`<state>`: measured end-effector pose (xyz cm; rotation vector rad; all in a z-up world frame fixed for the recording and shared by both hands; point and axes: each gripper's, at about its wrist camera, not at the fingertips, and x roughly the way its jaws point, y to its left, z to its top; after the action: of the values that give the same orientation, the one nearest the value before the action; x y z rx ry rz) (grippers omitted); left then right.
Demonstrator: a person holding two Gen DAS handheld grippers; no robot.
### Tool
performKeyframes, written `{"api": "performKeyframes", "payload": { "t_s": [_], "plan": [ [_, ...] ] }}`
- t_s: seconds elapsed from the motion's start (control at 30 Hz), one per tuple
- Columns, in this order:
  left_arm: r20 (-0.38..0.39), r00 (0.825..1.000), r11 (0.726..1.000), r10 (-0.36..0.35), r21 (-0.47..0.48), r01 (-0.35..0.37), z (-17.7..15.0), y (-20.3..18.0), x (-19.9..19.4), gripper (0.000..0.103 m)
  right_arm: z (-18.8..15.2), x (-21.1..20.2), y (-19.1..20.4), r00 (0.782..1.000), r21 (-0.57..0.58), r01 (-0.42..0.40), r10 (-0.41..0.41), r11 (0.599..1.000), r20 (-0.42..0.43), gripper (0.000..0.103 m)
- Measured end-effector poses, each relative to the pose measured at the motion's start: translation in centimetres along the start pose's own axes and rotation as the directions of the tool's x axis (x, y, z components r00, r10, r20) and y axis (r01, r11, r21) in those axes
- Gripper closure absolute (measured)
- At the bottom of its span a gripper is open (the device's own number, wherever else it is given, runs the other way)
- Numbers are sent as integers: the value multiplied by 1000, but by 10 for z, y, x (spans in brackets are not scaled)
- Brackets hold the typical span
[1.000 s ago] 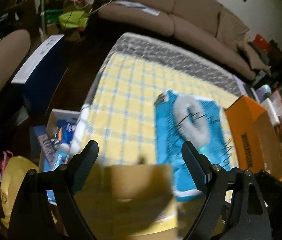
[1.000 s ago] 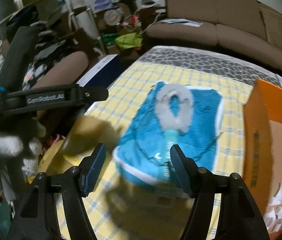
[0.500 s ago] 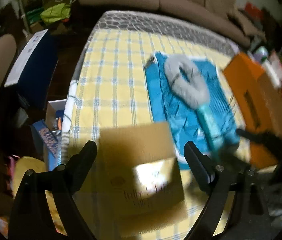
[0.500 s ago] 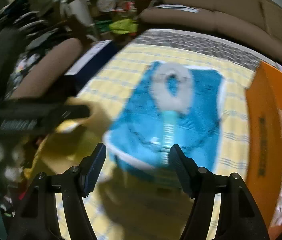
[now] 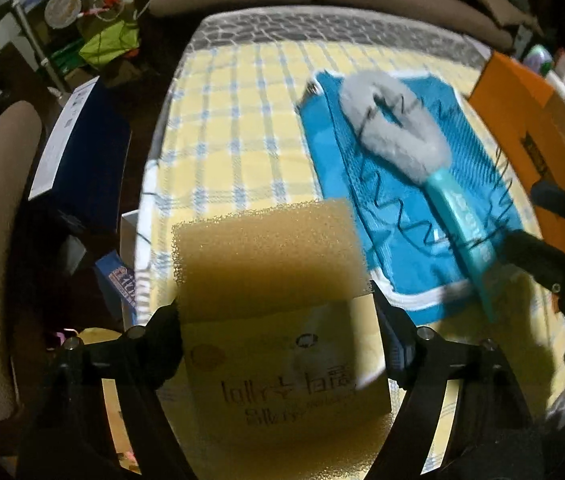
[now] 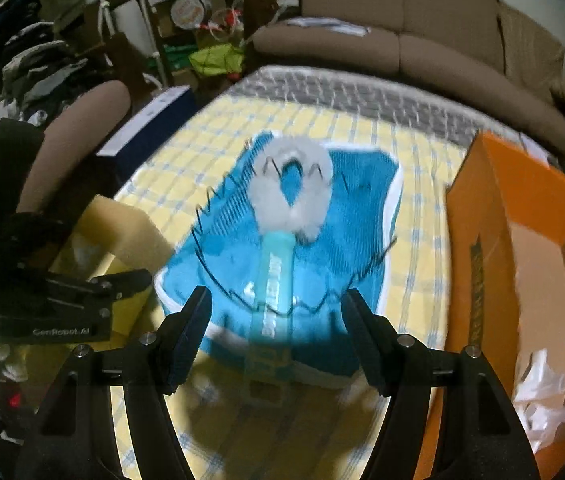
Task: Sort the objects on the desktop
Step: 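Grasp the yellow sponge in gold packaging with the left tool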
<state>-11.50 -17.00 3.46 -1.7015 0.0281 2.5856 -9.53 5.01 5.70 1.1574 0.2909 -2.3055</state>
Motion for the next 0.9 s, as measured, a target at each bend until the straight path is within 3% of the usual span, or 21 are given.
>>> {"api": "performKeyframes", "payload": {
  "t_s": [0.1,0.3,0.43,0.57,0.63,0.9],
  "plan": [
    [32,999,999,-3,-38,4,3,11,-10,27,4,3,4,1000,-25,-9,9,1000,23,34],
    [123,990,983,-66,-160,85,8,44,-36,26,7,20,21,998,-86,-45,48,995,27,34],
    [142,985,971,-100,-204,128,8,59,-39,26,9,32,36,995,-115,-100,102,988,12,53],
    [146,983,967,-109,-214,139,7,66,-40,26,12,52,46,995,-137,-95,95,986,-11,55],
    [148,982,965,-117,-218,148,7,68,-40,26,13,62,48,995,-138,-104,101,985,-28,63],
    [148,979,961,-142,-216,173,9,65,-37,26,14,85,31,966,-20,-253,251,967,-63,83]
  ]
}}
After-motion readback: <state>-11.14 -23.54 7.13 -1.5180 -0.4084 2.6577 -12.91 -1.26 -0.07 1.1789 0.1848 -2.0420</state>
